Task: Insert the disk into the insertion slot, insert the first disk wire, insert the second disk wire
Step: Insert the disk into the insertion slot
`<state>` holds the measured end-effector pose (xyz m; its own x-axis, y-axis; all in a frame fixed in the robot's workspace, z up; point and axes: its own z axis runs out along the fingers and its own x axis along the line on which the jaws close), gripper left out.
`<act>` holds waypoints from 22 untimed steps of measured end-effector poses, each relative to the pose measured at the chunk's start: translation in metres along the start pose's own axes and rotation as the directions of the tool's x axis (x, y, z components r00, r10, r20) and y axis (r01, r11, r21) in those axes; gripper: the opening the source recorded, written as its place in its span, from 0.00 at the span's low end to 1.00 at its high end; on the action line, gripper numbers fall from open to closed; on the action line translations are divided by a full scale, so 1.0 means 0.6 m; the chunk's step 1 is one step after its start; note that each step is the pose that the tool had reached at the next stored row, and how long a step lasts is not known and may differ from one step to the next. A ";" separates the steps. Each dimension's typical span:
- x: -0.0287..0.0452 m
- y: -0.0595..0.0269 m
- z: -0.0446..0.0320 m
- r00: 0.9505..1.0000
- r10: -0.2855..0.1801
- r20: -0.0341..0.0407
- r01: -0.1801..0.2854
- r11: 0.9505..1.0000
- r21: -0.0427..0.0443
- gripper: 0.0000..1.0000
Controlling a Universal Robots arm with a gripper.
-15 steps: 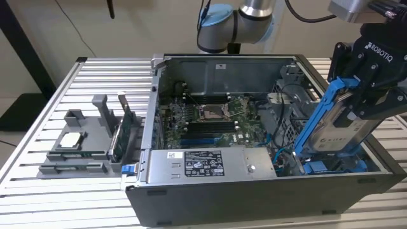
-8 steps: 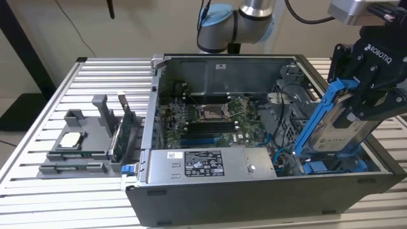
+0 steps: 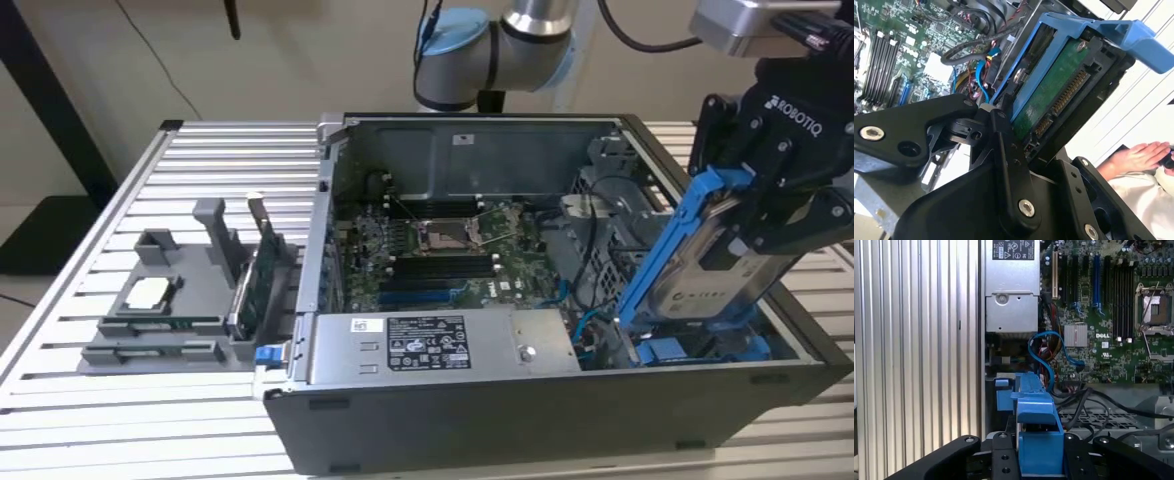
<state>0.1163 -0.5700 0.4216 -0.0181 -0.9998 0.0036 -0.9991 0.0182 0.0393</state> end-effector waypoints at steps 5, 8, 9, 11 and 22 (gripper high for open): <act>0.000 -0.002 0.004 1.000 0.000 0.000 0.000 1.000 0.000 0.33; -0.001 -0.004 0.007 1.000 0.000 0.000 0.000 1.000 0.000 0.33; -0.001 -0.005 0.008 1.000 0.000 0.000 0.000 1.000 0.000 0.33; -0.002 -0.009 0.010 1.000 0.000 0.000 0.000 1.000 0.000 0.33; -0.004 -0.023 0.015 1.000 0.001 0.000 -0.001 1.000 0.000 0.33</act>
<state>0.1296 -0.5680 0.4119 -0.0190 -0.9998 0.0037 -0.9990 0.0191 0.0394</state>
